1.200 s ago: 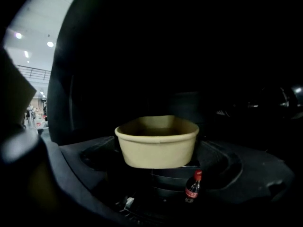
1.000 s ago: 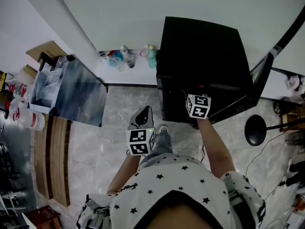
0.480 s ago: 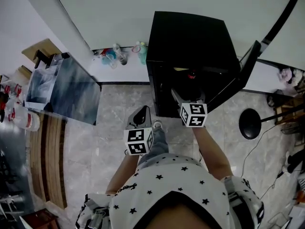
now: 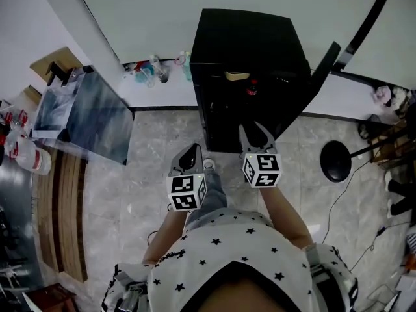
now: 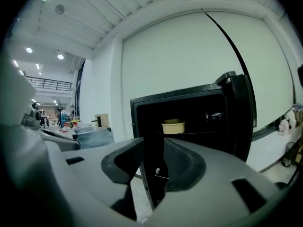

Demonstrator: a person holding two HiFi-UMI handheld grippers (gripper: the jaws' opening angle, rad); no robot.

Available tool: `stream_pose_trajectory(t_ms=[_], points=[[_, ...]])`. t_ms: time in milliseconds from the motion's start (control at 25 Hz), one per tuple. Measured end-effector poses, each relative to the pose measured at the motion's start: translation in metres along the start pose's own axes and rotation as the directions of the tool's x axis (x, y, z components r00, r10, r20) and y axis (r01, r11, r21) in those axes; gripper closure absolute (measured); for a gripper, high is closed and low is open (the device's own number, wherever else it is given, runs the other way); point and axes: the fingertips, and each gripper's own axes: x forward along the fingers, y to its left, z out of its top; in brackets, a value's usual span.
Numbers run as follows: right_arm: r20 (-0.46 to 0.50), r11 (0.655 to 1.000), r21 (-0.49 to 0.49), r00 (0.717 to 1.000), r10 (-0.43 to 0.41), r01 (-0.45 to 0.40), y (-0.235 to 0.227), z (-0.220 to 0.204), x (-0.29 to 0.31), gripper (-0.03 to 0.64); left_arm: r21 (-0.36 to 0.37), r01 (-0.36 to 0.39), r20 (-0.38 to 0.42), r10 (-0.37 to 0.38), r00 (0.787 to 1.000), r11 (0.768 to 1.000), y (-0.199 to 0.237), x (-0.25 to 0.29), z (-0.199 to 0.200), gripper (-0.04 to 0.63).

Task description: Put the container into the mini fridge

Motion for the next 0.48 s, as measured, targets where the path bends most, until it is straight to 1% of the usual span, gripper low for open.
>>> stream_pose_trajectory(t_ms=[160, 200, 320, 480], points=[[0.003, 1.000, 0.000, 1.000, 0.009, -0.009, 0.007, -0.001, -0.036, 0.592, -0.005, -0.003, 0.008, 0.003, 1.000, 1.000, -0.012, -0.018, -0.006, 0.583], [0.003, 1.000, -0.003, 1.000, 0.013, -0.013, 0.009, -0.002, -0.044, 0.606, -0.006, -0.005, 0.010, 0.005, 1.000, 1.000, -0.014, -0.023, -0.008, 0.583], [-0.003, 1.000, -0.015, 1.000, 0.025, -0.025, 0.015, -0.004, -0.066, 0.621, -0.001, -0.004, 0.009, 0.004, 1.000, 1.000, -0.024, -0.034, -0.011, 0.583], [-0.005, 0.999, -0.021, 0.999, 0.037, -0.037, 0.021, -0.008, -0.093, 0.621, 0.013, 0.012, -0.001, -0.012, 1.000, 1.000, -0.038, -0.044, -0.018, 0.583]])
